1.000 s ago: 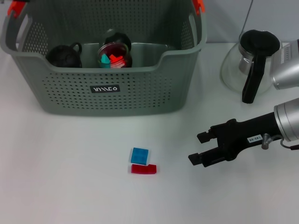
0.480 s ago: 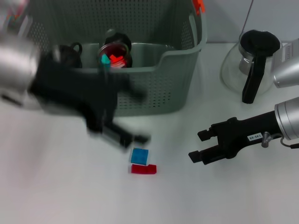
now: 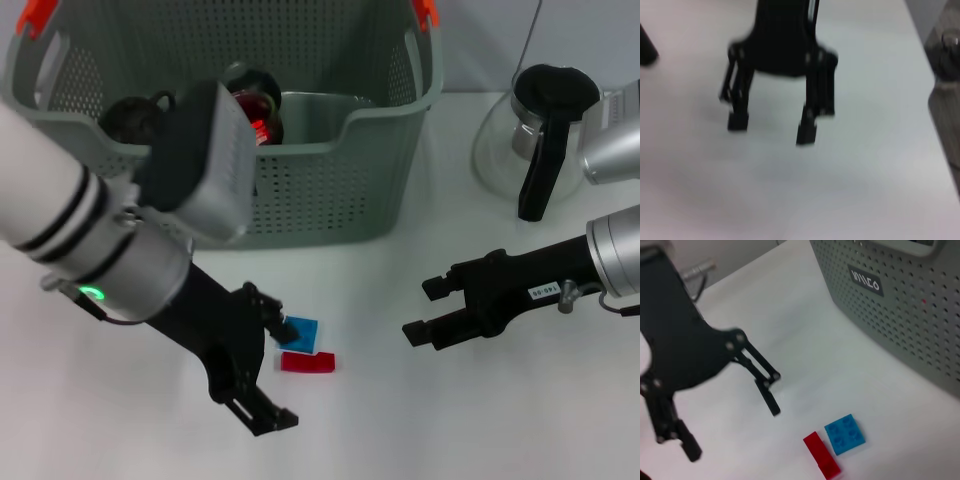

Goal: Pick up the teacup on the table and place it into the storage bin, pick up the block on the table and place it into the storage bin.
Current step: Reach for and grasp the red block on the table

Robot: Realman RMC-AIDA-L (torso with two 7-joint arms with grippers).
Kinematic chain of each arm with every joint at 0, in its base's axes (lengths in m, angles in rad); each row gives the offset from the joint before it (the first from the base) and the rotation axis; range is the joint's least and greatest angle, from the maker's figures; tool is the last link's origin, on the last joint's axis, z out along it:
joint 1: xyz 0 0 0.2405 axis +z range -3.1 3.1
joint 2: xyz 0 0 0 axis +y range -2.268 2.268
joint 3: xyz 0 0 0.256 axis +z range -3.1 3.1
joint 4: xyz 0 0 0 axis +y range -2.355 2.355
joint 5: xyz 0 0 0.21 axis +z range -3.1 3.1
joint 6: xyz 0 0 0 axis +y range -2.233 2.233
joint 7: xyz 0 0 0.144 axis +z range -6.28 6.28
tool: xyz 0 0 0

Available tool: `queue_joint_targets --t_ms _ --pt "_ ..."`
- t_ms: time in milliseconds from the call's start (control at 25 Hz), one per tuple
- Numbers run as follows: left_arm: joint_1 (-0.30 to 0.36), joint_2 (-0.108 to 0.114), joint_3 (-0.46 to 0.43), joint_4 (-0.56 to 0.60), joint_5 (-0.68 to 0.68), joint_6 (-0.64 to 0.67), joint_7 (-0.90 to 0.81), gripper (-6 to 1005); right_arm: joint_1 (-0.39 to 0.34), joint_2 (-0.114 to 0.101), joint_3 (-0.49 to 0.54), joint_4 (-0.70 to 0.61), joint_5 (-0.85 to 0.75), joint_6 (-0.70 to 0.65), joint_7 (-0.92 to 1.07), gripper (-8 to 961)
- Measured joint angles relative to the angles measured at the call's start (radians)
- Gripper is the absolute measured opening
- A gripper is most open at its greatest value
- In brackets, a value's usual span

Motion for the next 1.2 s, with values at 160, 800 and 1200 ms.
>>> queue_joint_targets --t_ms 160,800,1200 --pt "-0.05 0.003 0.071 -0.073 0.088 -0.067 -0.104 937 0.0 0.0 0.0 0.0 0.0 0.0 0.003 852" --pt "-0.114 0.002 0.092 -0.187 0.188 -0.149 -0.195 937 0.003 0.0 -0.007 0.0 0.0 0.0 -0.007 852" --pt "0.005 0.008 -0.338 -0.158 -0.061 0.022 0.094 937 0.01 0.0 -0.002 -0.003 0.0 -0.016 -0.035 853"
